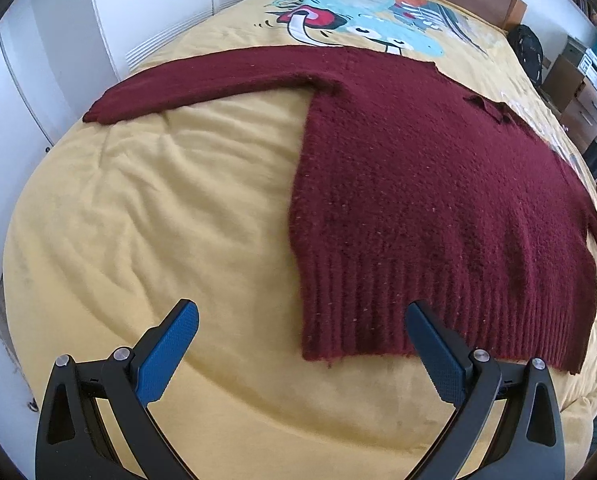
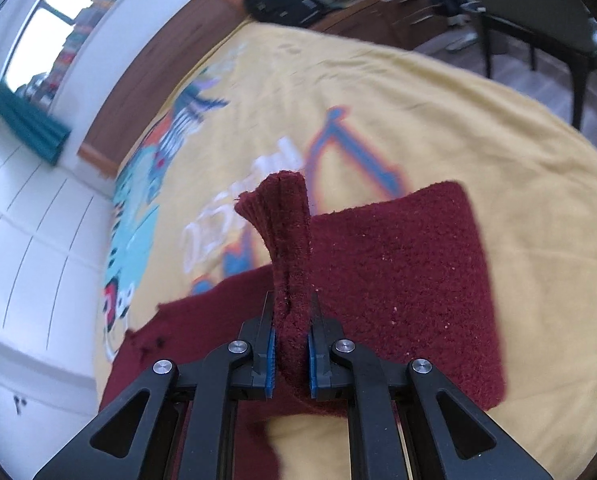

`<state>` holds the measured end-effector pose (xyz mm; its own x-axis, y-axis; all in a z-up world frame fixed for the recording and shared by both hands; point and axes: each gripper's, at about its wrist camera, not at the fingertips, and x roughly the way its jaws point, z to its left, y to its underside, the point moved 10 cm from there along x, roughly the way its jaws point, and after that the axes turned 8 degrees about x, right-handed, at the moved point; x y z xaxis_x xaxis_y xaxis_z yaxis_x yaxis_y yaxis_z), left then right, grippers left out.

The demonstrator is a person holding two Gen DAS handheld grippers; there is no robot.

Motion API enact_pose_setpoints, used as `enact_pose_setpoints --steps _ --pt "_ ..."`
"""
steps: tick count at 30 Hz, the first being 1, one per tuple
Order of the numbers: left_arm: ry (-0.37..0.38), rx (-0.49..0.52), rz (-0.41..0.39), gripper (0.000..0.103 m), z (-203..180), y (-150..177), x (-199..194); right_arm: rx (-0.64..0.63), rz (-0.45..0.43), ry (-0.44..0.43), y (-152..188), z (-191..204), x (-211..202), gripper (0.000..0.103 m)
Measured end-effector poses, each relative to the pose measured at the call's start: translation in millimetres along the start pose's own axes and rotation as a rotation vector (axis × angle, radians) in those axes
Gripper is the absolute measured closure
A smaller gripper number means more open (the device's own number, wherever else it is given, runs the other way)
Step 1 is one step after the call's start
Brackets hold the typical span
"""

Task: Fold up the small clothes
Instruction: 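Lift the cuff with the right gripper and carry it across the sweater body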

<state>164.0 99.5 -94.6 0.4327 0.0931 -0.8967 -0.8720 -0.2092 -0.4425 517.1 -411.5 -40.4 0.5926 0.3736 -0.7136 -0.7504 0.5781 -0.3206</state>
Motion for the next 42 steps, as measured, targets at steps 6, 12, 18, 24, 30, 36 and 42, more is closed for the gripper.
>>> enact_pose_setpoints --steps 6,12,18,24,30,36,42 --pt "0.022 -0.054 -0.002 0.001 25 6 -2 -0.066 0.072 -0.052 42 76 32 0.091" --pt "0.026 -0.084 -0.024 0.001 48 7 -8 -0.14 0.14 -0.1 87 151 62 0.091" --pt "0.041 -0.112 -0.029 0.001 65 9 -6 -0.224 0.2 -0.15 136 223 93 0.091" --pt "0.058 -0.149 -0.028 0.001 79 10 -6 -0.269 0.245 -0.205 183 279 119 0.091" --pt "0.057 -0.162 -0.043 0.001 91 7 -12 -0.309 0.287 -0.236 227 311 139 0.09" --pt "0.043 -0.175 -0.056 0.001 103 4 -16 -0.364 0.334 -0.237 270 325 158 0.089" --pt "0.035 -0.188 -0.051 0.001 110 7 -15 -0.43 0.37 -0.18 310 324 182 0.089"
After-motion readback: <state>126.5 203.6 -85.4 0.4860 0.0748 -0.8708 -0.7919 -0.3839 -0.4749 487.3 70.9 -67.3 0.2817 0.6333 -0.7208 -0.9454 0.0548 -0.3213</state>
